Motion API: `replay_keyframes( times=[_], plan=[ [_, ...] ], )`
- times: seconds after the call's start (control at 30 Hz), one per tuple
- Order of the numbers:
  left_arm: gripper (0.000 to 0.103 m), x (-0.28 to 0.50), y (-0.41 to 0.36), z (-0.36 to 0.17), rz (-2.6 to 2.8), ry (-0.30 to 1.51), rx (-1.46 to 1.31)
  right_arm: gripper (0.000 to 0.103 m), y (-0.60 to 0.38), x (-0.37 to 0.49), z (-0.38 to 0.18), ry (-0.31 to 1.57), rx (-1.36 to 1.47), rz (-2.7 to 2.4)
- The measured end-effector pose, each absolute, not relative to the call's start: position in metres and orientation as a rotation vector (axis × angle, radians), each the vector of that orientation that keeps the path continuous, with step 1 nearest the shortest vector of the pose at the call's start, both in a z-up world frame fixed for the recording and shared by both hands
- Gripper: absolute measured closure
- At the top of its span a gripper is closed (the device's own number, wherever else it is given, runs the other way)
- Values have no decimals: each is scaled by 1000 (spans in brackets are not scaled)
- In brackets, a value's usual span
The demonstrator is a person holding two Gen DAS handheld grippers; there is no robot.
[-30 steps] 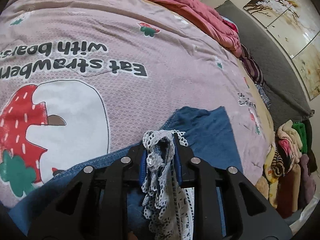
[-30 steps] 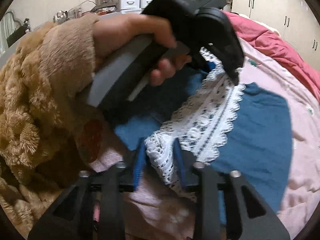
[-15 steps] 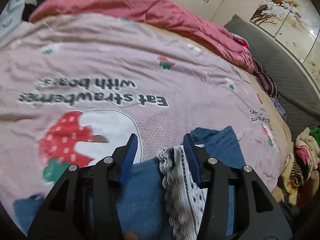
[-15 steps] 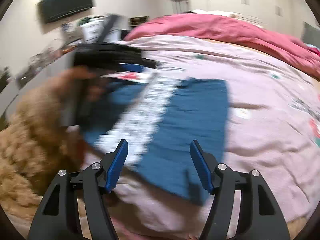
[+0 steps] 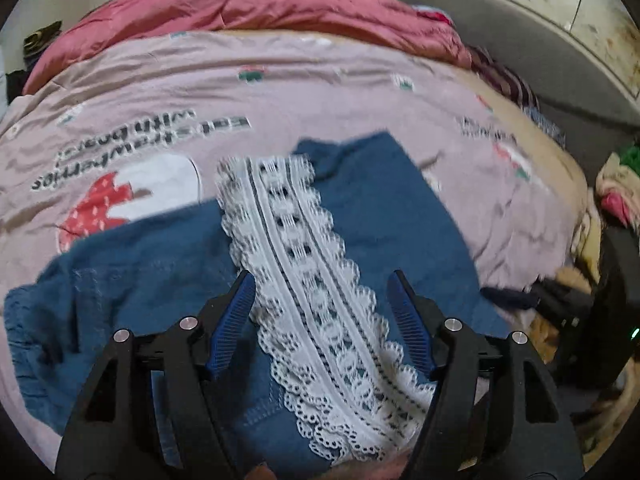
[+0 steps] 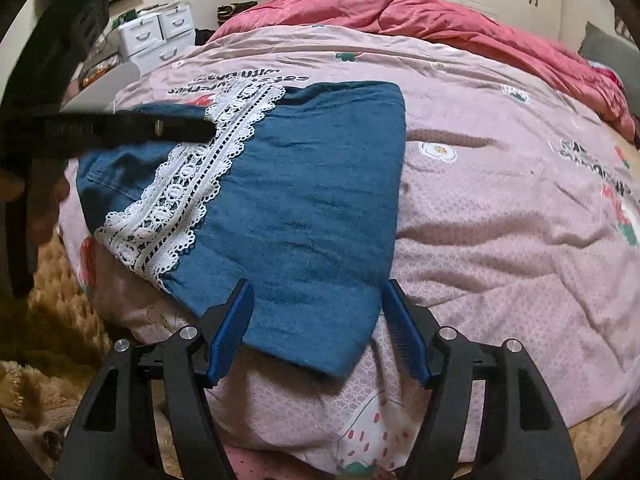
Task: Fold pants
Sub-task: 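Lay the lace-trimmed half flat over the pants and open both tools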
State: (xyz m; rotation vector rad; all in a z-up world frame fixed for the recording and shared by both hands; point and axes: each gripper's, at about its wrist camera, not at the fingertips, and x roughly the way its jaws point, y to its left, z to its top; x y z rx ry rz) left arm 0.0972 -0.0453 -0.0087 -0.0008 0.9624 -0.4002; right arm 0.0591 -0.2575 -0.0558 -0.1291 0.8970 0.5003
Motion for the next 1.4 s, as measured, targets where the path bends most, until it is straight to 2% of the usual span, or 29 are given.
replay_keyframes(
  times=[0.37, 0.6, 0.93, 0.97, 1.0, 1.03, 1.17, 1.27, 1.4],
  plan=[
    [39, 100, -44, -43, -341, 995, 50, 35, -258, 50, -49, 897, -120, 499],
    [39, 90, -36, -22, -344, 958, -9, 31, -266, 48, -36, 878, -61, 494],
    [27, 79, -19, 4, -302, 930, -46, 31, -273, 49, -9, 828, -22, 462],
    [24, 77, -17, 6, -297, 927, -51, 26, -273, 49, -6, 821, -21, 461],
    [23, 75, -14, 9, -292, 924, -57, 16, -272, 49, -3, 816, -20, 463],
    [21, 73, -12, 10, -290, 919, -59, 14, -271, 49, -1, 806, -20, 461],
    [14, 66, -5, 18, -267, 900, -53, 13, -267, 52, 9, 783, -19, 460],
    [12, 62, 2, 21, -250, 894, -61, 6, -262, 56, 14, 779, -10, 461],
    [10, 56, 15, 25, -226, 883, -81, 6, -258, 63, 21, 768, 12, 473]
  ],
)
